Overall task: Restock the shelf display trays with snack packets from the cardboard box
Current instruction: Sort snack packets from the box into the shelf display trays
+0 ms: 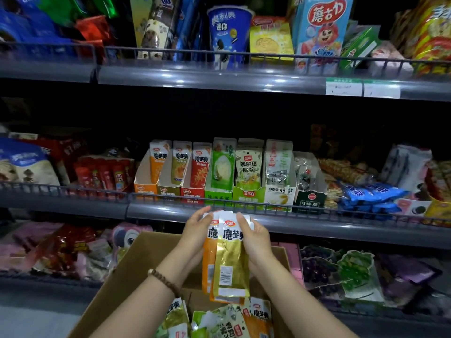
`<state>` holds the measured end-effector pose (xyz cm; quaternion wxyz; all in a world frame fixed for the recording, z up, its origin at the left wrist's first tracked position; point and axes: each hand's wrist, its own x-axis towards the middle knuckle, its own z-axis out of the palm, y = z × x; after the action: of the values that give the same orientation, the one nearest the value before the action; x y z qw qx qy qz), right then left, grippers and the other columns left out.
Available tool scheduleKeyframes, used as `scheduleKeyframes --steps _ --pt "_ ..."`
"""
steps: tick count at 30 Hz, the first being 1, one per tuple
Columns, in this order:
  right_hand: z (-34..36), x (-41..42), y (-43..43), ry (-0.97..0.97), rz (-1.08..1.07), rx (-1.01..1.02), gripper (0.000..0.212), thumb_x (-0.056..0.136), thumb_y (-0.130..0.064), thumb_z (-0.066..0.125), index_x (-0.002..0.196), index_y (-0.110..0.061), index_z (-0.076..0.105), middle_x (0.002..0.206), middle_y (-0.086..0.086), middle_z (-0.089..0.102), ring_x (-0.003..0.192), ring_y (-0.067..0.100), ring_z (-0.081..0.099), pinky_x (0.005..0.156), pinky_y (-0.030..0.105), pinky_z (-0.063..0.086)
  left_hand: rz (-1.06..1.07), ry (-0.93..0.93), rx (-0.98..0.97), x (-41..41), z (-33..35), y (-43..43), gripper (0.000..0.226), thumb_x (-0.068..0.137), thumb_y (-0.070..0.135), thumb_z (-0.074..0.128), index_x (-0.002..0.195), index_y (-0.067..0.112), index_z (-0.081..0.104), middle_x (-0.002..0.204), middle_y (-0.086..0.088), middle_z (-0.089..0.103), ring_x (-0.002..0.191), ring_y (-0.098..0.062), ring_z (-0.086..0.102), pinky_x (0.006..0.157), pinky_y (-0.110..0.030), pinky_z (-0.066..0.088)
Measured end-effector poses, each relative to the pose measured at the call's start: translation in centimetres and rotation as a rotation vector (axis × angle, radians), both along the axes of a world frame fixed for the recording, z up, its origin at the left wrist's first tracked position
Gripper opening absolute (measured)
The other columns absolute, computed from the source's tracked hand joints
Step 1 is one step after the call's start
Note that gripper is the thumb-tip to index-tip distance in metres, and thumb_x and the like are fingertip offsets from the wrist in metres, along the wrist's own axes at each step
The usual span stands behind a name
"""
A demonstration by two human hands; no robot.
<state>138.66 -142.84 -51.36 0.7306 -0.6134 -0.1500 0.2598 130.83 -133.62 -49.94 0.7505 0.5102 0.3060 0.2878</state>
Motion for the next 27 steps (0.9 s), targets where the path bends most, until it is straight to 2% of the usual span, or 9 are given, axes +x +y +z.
scheduleKeyframes --steps 4,8,12,15,17,19,23,25,27 --pt "-0.5 -0.3 0.8 0.073 -0.029 -0.065 0.019 0.091 -0.025 0.061 0.084 -0.008 0.065 0.078 0.008 0.07 0.068 0.019 0.063 0.064 0.028 0.048 0.018 -0.065 -0.136 -0.6 -1.0 0.1 0.034 0.097 0.008 0.046 0.129 0.018 0.045 0.101 -0.014 0.064 0.086 -0.027 0.063 0.073 -0.038 0.051" --pt "-0.6 -0.6 1.2 0.159 -0.023 -0.078 0.021 0.09 -0.026 0.062 0.082 -0.007 0.065 0.074 0.007 0.07 0.067 0.021 0.064 0.067 0.031 0.05 -0.078 -0.053 -0.213 -1.7 -2.3 0.3 0.054 0.083 0.021 0.066 0.131 0.007 0.048 0.109 -0.019 0.067 0.097 -0.033 0.066 0.085 -0.043 0.052" --pt "-0.6 -0.8 1.9 0.185 -0.033 -0.074 0.02 0.089 -0.023 0.063 0.077 -0.007 0.065 0.071 0.009 0.069 0.065 0.024 0.064 0.069 0.036 0.053 -0.318 0.004 -0.396 -2.8 -2.6 -1.4 0.029 0.082 0.016 0.064 0.106 0.0 0.064 0.089 -0.02 0.071 0.075 -0.031 0.07 0.068 -0.04 0.057" --pt "-1.3 -1.2 2.0 0.181 -0.022 -0.09 0.022 0.09 -0.024 0.063 0.081 -0.005 0.064 0.075 0.011 0.069 0.071 0.027 0.064 0.076 0.04 0.053 -0.317 0.109 -0.298 -3.0 -3.1 -1.4 0.022 0.089 0.017 0.06 0.104 0.001 0.064 0.091 -0.019 0.072 0.077 -0.029 0.07 0.073 -0.04 0.057" --pt "-1.3 -1.0 1.8 0.144 0.013 -0.102 0.022 0.092 -0.026 0.059 0.085 -0.006 0.064 0.08 0.012 0.069 0.073 0.026 0.065 0.073 0.036 0.052 -0.306 0.178 -0.197 -3.3 -3.1 -1.0 0.024 0.09 0.019 0.06 0.108 0.003 0.063 0.097 -0.017 0.072 0.084 -0.028 0.069 0.085 -0.042 0.054" --pt "-1.3 -0.6 1.2 0.073 0.117 -0.159 0.026 0.091 -0.034 0.06 0.095 -0.009 0.063 0.091 0.01 0.071 0.08 0.022 0.067 0.069 0.03 0.053 -0.249 0.221 -0.107 -3.5 -2.9 -0.5 0.021 0.092 0.02 0.058 0.107 0.005 0.063 0.094 -0.014 0.073 0.082 -0.026 0.068 0.086 -0.041 0.051" --pt "-2.1 -1.1 0.2 0.036 0.379 -0.225 0.052 0.073 -0.038 0.076 0.114 -0.015 0.053 0.11 0.006 0.068 0.091 0.016 0.068 0.06 0.023 0.051 -0.083 0.19 -0.071 -3.5 -2.1 1.0 0.018 0.091 0.022 0.061 0.1 0.007 0.065 0.083 -0.01 0.073 0.072 -0.024 0.069 0.071 -0.035 0.057" --pt "-2.5 -1.6 0.2 0.064 0.359 -0.152 0.042 0.077 -0.024 0.075 0.111 -0.008 0.056 0.108 0.013 0.068 0.086 0.018 0.07 0.058 0.027 0.053 -0.077 0.17 -0.091 -3.6 -1.7 1.2 0.019 0.088 0.023 0.064 0.096 0.006 0.065 0.075 -0.01 0.074 0.062 -0.022 0.07 0.055 -0.029 0.057" --pt "-2.5 -1.9 0.5 0.095 0.273 -0.118 0.033 0.08 -0.018 0.072 0.106 -0.001 0.061 0.102 0.017 0.069 0.082 0.02 0.07 0.059 0.027 0.055 -0.126 0.164 -0.138 -3.5 -1.6 1.3 0.03 0.085 0.027 0.067 0.104 0.004 0.066 0.086 -0.013 0.074 0.069 -0.024 0.071 0.06 -0.031 0.057"
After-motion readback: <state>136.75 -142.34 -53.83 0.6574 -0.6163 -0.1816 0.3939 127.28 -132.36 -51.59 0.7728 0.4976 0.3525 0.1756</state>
